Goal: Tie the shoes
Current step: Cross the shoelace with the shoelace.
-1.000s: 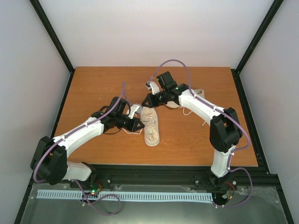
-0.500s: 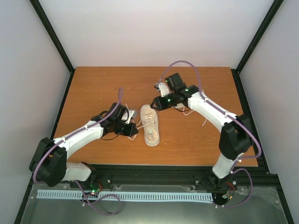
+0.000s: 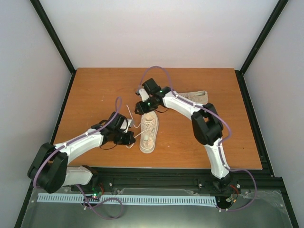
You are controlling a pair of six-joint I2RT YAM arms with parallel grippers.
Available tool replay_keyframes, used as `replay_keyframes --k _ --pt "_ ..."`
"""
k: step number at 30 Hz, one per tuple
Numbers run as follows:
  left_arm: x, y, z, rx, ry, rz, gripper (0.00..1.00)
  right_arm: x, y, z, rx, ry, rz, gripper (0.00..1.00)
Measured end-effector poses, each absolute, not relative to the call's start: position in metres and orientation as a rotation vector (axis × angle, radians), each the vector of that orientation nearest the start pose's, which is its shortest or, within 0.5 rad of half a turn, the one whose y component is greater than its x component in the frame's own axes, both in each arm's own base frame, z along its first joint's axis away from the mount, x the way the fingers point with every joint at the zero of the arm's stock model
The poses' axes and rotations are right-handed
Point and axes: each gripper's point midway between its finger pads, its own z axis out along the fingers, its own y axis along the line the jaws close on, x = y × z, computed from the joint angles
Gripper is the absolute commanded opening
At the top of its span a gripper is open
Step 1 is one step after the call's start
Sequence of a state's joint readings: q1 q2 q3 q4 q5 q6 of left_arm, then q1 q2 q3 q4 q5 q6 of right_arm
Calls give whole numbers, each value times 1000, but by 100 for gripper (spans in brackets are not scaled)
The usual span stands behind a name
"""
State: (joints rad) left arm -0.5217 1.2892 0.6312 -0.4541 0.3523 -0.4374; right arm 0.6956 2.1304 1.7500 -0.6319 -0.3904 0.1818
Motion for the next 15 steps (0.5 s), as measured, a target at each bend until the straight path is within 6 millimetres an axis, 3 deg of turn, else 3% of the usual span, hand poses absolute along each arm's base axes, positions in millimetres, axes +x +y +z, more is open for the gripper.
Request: replay_keyframes --k 8,15 --pt "215 -199 77 267 2671 -841 3 387 435 62 -872 2569 701 53" --pt "214 -200 79 273 2662 -858 3 391 444 42 -897 2567 626 56"
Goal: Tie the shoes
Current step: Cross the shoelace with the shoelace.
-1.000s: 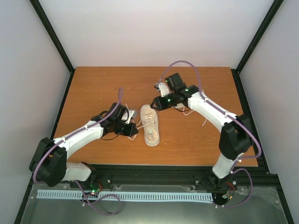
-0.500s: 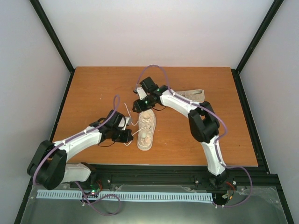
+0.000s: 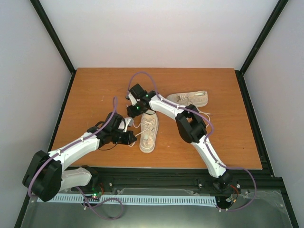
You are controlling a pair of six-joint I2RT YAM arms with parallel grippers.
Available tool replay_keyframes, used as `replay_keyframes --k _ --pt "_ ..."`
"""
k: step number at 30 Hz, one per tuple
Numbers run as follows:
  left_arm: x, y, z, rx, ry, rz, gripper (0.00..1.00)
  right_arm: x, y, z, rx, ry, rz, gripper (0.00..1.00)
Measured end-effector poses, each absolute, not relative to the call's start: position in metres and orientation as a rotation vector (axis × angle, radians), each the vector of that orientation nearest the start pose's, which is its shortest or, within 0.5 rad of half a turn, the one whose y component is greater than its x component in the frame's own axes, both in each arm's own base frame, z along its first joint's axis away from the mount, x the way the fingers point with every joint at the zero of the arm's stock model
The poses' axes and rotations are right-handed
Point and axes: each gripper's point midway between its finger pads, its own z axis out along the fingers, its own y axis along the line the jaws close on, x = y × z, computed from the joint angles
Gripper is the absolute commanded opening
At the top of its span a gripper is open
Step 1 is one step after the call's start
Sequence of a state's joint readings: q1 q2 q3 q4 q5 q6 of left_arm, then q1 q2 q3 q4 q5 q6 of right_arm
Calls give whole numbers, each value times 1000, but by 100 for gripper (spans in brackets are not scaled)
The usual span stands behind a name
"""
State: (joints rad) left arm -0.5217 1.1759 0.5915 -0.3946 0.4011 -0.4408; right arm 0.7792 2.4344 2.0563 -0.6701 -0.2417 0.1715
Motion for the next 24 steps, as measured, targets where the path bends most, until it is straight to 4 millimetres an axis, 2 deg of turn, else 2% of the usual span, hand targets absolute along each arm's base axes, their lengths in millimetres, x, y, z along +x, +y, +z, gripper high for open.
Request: replay_keyframes --k 6,10,13,16,18,19,24 --pt "213 -202 79 280 2656 -876 2 387 450 38 -975 2526 561 60" --pt "211 -201 79 281 2654 -879 2 379 458 30 -1048 2494 507 57" --pt "210 -201 83 284 2633 -885 2 375 464 24 -1090 2465 442 46" --pt "211 -201 88 287 2609 -891 3 374 467 23 -1107 2446 393 26" --pt "211 -201 90 286 2599 -892 2 374 467 22 -1108 2440 378 8" --pt "211 -200 90 284 2596 -893 3 375 467 22 -1110 2437 376 4" --pt "211 -199 95 279 2576 -891 2 374 470 25 -1077 2465 449 3"
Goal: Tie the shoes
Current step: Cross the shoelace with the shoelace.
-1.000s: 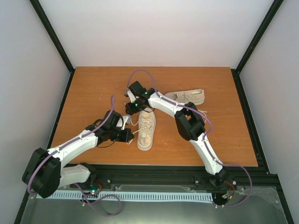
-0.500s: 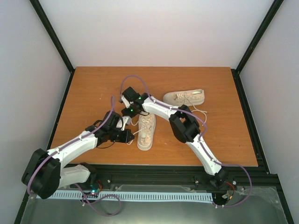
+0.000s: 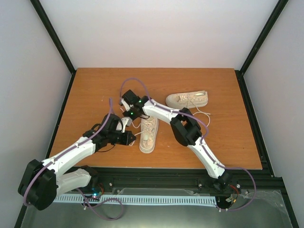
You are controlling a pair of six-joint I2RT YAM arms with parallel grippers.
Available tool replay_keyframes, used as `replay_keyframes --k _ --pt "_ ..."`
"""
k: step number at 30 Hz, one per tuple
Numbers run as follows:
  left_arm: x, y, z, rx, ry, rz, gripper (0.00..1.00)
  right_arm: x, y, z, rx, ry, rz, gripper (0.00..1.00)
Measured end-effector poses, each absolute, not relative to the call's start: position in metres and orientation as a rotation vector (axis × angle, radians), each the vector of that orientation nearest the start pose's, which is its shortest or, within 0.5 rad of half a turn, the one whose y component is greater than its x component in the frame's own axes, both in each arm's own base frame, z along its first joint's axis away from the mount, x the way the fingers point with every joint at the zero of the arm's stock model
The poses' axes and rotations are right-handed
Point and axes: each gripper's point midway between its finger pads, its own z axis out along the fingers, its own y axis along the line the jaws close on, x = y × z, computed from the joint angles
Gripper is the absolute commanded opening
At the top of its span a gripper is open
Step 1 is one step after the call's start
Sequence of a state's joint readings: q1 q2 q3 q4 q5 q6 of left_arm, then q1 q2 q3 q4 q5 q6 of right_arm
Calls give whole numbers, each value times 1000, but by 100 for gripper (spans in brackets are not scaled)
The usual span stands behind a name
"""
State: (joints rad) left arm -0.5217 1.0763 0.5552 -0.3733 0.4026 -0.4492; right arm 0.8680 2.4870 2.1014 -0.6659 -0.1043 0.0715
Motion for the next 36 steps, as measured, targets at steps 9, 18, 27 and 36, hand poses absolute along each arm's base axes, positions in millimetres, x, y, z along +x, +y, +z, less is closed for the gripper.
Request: replay_keyframes --k 9,18,27,36 --pt "214 -197 97 272 2562 -872 2 428 414 87 -767 2484 713 3" --pt "230 -204 105 262 2513 -878 2 412 338 205 -602 2308 832 3" --pt "256 -229 127 391 2409 -932 2 383 351 193 -611 2369 1032 3" --pt "254 -233 125 493 2388 -925 2 352 437 177 -775 2408 1236 49"
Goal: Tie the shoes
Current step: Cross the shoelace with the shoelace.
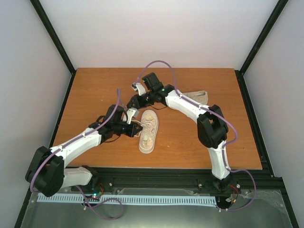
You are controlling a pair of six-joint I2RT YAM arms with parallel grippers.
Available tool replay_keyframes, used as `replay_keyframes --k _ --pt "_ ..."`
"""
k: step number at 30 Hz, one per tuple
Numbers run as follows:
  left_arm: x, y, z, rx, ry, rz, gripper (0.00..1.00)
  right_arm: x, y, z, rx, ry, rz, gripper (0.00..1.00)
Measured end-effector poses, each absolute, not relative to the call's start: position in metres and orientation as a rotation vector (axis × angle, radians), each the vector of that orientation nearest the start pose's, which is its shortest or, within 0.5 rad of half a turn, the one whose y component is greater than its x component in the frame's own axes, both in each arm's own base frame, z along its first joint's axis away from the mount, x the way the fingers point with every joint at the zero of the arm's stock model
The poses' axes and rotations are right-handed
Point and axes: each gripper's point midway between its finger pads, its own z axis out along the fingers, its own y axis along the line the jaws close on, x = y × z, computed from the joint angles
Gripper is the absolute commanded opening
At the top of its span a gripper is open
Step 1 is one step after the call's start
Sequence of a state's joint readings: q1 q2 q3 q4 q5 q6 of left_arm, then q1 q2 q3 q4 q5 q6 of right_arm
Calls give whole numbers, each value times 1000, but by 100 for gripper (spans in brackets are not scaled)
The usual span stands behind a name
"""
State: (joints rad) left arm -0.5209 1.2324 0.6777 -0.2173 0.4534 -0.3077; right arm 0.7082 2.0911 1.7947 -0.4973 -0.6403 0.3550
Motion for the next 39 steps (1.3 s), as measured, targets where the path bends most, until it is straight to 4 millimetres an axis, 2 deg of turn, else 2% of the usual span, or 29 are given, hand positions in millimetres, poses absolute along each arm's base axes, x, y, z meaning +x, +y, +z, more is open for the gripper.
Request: replay_keyframes --k 2,4,9,10,12,16,20,24,30,34,39 --pt "253 -232 124 501 2391 -921 2 352 430 176 -739 2431 1243 63" --pt "254 -232 124 505 2388 -919 2 358 412 170 -681 2463 1233 68" --pt "257 -234 125 503 2373 -924 2 377 346 162 -532 2498 1184 70" --pt "259 -235 125 496 2370 -927 2 374 335 162 -523 2494 1189 70" --pt "261 -237 122 488 2375 -931 2 360 326 165 -548 2475 1229 70" --pt "264 -239 117 474 2387 -937 2 313 329 161 -677 2437 1386 69" --pt "266 -241 117 464 2382 -954 2 289 334 152 -775 2428 1476 69" --pt "267 -243 116 463 2382 -967 2 284 342 154 -867 2375 1511 63" --pt "267 -244 116 461 2379 -976 2 280 348 137 -939 2386 1515 53" --pt "267 -244 117 456 2382 -980 2 281 349 130 -955 2396 1513 39" --pt "267 -244 117 454 2382 -981 2 282 351 125 -972 2396 1512 14"
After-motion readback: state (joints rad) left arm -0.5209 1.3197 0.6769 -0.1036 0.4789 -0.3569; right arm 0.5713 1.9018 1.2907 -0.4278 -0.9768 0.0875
